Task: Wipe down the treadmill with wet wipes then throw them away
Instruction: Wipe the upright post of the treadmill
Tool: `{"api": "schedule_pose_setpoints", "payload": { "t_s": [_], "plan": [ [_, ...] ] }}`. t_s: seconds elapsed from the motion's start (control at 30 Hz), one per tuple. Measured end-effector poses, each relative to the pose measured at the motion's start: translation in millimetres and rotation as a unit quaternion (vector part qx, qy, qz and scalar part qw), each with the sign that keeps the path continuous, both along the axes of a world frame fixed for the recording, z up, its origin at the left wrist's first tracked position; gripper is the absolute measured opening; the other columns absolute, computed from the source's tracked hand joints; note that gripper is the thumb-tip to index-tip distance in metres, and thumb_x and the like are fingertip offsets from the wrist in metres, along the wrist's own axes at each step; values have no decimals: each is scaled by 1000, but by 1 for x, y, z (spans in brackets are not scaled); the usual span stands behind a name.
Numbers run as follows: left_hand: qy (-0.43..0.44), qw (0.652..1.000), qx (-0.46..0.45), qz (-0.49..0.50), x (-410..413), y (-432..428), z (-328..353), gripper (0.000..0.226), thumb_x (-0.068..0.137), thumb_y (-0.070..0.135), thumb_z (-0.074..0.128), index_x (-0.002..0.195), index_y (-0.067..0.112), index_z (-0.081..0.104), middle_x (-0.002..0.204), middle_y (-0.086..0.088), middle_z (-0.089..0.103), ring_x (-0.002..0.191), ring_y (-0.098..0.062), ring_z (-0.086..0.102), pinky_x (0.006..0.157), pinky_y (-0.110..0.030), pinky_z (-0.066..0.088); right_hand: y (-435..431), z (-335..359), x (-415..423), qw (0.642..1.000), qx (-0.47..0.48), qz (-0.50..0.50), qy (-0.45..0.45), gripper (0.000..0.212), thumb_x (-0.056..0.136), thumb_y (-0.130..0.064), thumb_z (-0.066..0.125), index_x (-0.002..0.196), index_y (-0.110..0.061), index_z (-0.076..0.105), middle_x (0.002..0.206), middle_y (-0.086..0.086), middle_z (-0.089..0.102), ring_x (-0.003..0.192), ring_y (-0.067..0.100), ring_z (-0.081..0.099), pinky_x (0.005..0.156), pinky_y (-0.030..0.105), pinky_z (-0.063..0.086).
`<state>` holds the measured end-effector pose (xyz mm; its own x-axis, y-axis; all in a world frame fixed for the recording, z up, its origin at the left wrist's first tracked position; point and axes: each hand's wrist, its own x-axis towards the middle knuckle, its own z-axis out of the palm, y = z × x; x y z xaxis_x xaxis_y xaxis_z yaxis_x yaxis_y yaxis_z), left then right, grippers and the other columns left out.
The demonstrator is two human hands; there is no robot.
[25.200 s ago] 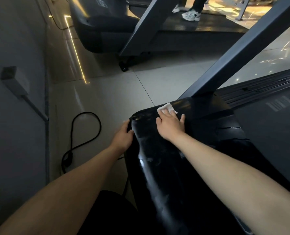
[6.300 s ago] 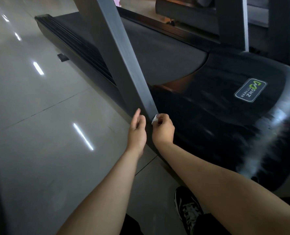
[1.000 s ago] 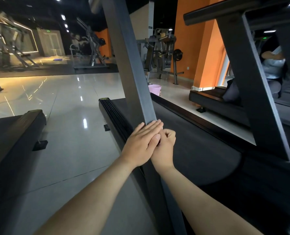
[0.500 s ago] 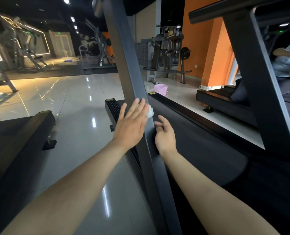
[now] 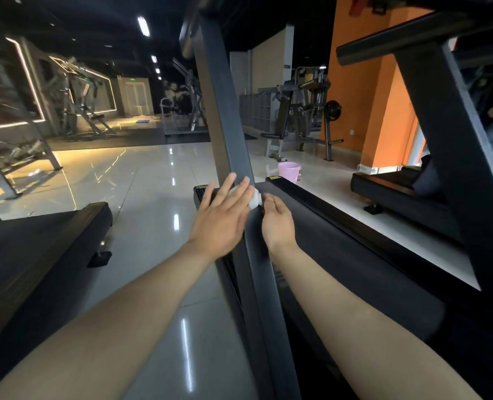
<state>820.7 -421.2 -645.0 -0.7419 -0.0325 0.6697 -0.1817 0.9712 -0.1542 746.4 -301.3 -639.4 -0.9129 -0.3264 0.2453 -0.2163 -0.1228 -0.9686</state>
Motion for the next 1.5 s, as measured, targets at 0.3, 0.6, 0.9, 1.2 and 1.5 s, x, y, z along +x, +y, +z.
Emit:
{"api": "schedule_pose_setpoints", "payload": {
  "t_s": [0.3,0.6,0.9,1.2,1.5],
  "plan": [
    [62,995,-16,-82,-7,-10,13,45,100,21,44,142,9,53,143,-7,49,126,-35,47,114,-50,31,-30,41,-5,998,-44,20,-46,35,106,-27,43,134,-17,61,130,-2,63,122,15,58,108,29,42],
    [19,981,-141,-135,-14,-48,34,46,106,37,35,144,18,54,147,1,54,142,-18,41,123,-45,21,-55,58,-15,998,-8,-56,-9,45,101,-47,38,96,-15,70,97,1,71,101,22,65,101,45,48],
    [70,993,-7,-99,-63,-93,122,47,111,38,24,155,27,36,166,10,24,155,-8,9,126,-42,-2,-88,120,-28,988,-33,-113,101,35,107,-30,35,127,-16,60,109,-7,61,106,14,55,85,25,35],
    [49,958,-66,-275,-84,-149,153,52,109,40,24,151,21,47,159,5,40,152,-14,25,126,-41,12,-130,147,-45,966,20,-210,149,39,98,-25,40,134,-26,56,127,2,65,118,24,59,102,48,48],
    [113,968,-103,-201,-120,-181,226,49,110,35,19,148,23,49,157,5,43,152,-17,24,125,-47,11,-174,204,-55,935,67,-283,202,45,104,-33,32,146,-22,46,129,6,64,115,28,61,100,50,48]
  ]
}}
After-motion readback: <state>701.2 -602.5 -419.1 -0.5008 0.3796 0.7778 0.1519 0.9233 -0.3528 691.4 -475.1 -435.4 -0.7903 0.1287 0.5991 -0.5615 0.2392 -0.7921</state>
